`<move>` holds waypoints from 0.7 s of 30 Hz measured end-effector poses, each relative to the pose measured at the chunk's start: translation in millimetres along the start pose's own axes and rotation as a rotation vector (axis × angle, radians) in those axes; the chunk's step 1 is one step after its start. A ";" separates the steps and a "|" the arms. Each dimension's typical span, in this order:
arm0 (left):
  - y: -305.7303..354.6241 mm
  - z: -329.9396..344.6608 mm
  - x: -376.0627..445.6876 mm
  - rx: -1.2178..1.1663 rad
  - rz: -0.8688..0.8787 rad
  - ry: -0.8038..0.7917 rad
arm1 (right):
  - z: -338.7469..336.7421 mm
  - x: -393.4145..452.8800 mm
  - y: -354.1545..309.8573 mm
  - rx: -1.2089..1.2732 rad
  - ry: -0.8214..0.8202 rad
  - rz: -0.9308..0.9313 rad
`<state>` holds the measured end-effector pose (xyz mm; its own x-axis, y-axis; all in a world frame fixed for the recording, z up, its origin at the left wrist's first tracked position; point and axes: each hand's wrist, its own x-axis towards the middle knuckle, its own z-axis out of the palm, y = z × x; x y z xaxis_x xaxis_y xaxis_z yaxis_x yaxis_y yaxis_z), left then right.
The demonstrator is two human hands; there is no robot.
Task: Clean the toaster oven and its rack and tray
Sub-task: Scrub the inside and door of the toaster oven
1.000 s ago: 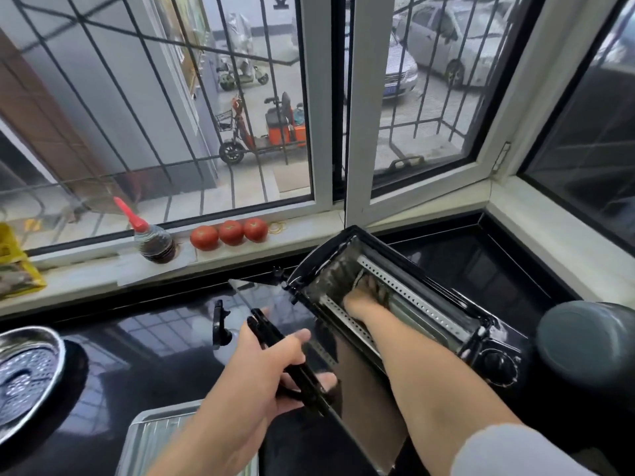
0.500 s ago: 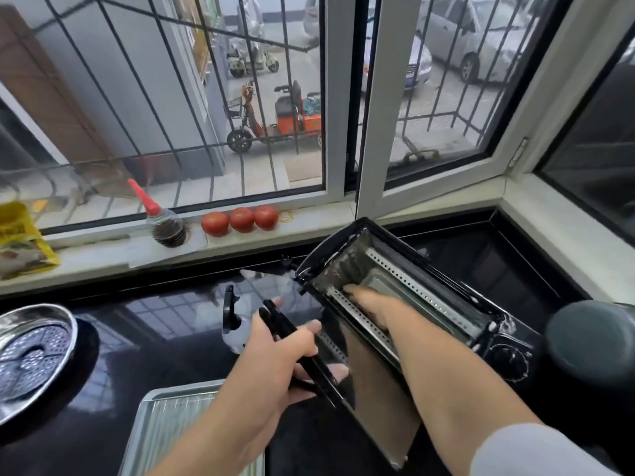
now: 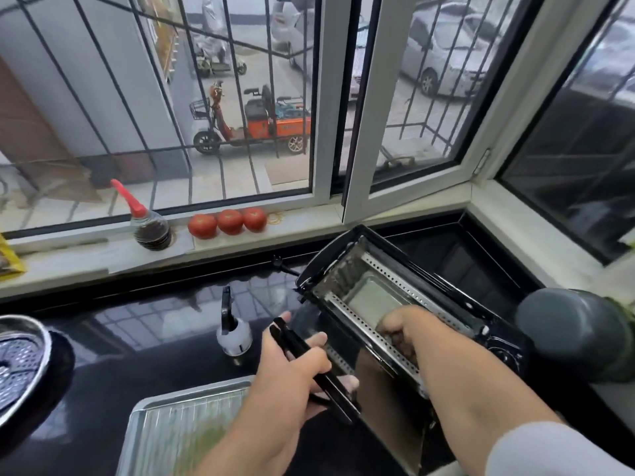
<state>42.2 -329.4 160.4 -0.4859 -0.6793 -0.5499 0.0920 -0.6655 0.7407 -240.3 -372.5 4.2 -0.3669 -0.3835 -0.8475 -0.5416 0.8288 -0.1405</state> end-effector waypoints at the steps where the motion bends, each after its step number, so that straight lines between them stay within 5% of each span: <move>1: -1.4 -3.9 -1.2 0.005 -0.005 -0.003 | 0.1 -4.8 -6.4 0.228 -0.004 -0.001; 3: -3.5 -12.2 -4.4 -0.002 -0.012 -0.022 | 3.3 -0.1 -18.1 0.466 0.068 -0.069; 9: -11.6 -54.8 -2.8 -0.026 -0.114 -0.003 | 40.9 -88.2 -36.3 -0.036 0.812 -0.329; 15: -41.5 -106.8 9.7 -0.285 -0.394 -0.047 | 88.2 -172.8 32.5 0.054 0.990 -0.331; 21: -113.8 -96.6 7.6 -0.462 -0.499 -0.048 | 132.9 -182.1 78.3 0.178 1.079 -0.276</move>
<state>111.9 -288.7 34.7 -0.6031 -0.2498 -0.7575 0.2034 -0.9665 0.1568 -115.4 -183.6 79.5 -0.7597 -0.6430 0.0975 -0.6218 0.6741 -0.3987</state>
